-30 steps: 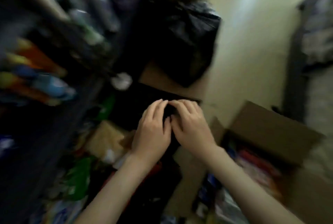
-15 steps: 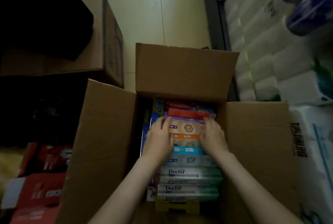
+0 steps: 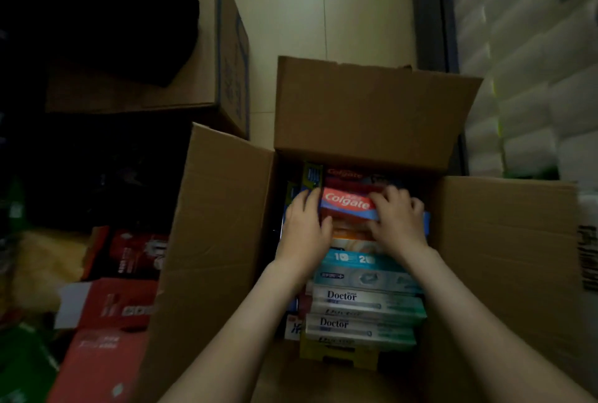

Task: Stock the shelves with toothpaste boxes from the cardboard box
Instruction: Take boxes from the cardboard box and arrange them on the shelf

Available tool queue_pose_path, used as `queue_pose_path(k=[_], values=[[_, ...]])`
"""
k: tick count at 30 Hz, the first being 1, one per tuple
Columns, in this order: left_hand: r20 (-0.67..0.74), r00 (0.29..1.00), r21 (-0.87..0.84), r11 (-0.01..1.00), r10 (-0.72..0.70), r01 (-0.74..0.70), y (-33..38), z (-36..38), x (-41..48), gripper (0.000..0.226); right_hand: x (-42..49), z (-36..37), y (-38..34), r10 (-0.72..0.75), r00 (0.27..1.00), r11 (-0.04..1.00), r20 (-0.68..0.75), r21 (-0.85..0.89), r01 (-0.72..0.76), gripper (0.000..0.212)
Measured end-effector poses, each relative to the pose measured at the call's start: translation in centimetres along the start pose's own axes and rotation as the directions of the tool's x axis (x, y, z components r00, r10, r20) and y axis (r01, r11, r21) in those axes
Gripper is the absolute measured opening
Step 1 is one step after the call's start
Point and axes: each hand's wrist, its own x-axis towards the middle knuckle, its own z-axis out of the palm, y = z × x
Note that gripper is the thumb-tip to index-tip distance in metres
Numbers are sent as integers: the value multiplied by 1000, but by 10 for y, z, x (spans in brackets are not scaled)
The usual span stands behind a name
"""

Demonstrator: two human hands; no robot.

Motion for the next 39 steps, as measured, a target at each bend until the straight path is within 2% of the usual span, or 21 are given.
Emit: queue_pose_path(k=[2, 5, 7, 9, 13, 15, 17, 20, 24, 27, 30, 32, 35, 39], values=[[-24, 990, -157, 979, -138, 132, 18, -32, -15, 59, -28, -29, -17, -46, 995, 996, -87, 77, 53, 51], [-3, 947, -347, 889, -321, 300, 40, -91, -42, 56, -56, -88, -58, -171, 970, 972, -173, 132, 195, 51], [-63, 942, -503, 826, -328, 254, 52, -140, -68, 44, -67, -136, -96, -267, 934, 941, -236, 147, 306, 51], [-147, 935, -569, 801, -322, 186, 59, -192, -96, 36, -74, -181, -137, -350, 888, 902, -298, 146, 405, 54], [-310, 878, -691, 721, -364, 55, 50, -294, -158, 49, -87, -261, -234, -539, 781, 796, -314, 113, 595, 50], [-402, 829, -711, 703, -389, -15, 38, -341, -193, 44, -97, -288, -287, -663, 691, 708, -290, 59, 704, 53], [-480, 777, -720, 689, -407, -84, 22, -385, -231, 28, -108, -307, -343, -754, 592, 622, -284, -21, 783, 55], [-605, 699, -625, 771, -381, -121, -8, -442, -290, 14, -125, -322, -425, -857, 425, 481, -291, -155, 863, 53], [-737, 600, -324, 942, -311, 91, -62, -495, -365, 31, -145, -316, -526, -947, 146, 230, -285, -288, 930, 50], [-778, 560, -203, 958, -284, 204, -105, -517, -402, 38, -156, -303, -595, -949, -49, 67, -313, -349, 935, 52], [-849, 438, -190, 944, -297, 271, -147, -530, -417, 43, -162, -287, -656, -930, -190, -49, -315, -405, 913, 46], [-893, 351, -185, 940, -282, 286, -170, -539, -415, 45, -161, -278, -692, -926, -214, -58, -311, -442, 895, 53], [-928, 242, -211, 935, -283, 287, -203, -557, -398, 47, -155, -270, -737, -943, -163, -5, -289, -481, 877, 67], [-936, 179, -236, 919, -303, 317, -234, -585, -360, 46, -134, -257, -777, -962, -130, -1, -239, -477, 879, 67]])
